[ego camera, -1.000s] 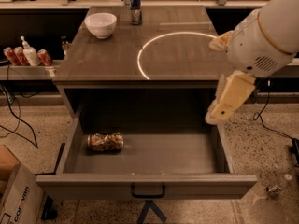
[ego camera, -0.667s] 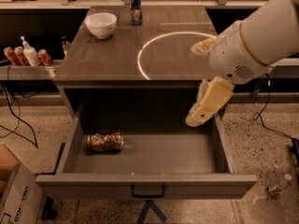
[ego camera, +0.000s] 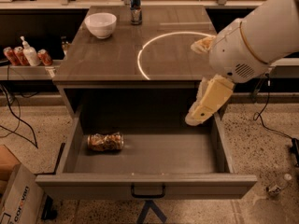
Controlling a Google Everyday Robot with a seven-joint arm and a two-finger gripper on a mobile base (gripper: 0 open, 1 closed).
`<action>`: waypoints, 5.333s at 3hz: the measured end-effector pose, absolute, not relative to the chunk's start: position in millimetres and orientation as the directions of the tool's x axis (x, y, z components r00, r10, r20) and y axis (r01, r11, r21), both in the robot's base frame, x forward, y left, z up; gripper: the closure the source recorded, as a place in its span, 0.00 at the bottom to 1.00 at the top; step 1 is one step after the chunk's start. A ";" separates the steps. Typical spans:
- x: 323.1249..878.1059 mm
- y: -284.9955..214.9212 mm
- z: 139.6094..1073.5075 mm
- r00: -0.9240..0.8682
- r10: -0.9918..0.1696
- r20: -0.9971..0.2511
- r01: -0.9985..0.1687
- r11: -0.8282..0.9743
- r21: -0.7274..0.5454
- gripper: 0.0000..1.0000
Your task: Pick orange can from top drawer and place on counter
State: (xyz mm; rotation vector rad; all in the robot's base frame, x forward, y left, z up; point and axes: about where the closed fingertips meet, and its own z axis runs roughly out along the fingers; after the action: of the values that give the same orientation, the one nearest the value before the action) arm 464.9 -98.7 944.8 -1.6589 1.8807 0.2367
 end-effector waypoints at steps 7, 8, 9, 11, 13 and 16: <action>492.0 64.8 774.9 -0.019 -0.646 -0.763 -0.999 0.044 -0.012 0.00; 496.4 78.9 755.3 -0.036 -0.644 -0.764 -0.999 0.046 0.008 0.00; 500.6 91.7 732.3 -0.072 -0.641 -0.764 -0.997 0.054 0.049 0.00; 514.2 113.4 689.9 -0.136 -0.638 -0.758 -0.991 0.085 0.106 0.00; 529.8 131.1 649.7 -0.179 -0.641 -0.746 -0.983 0.085 0.163 0.00; 525.8 123.3 623.0 -0.199 -0.685 -0.700 -0.977 0.083 0.197 0.50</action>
Offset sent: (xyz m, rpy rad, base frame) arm 0.0193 0.0816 -0.0885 0.2472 0.0843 0.1055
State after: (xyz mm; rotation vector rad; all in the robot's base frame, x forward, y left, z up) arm 525.8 123.3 623.0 -1.6368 1.9376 0.9062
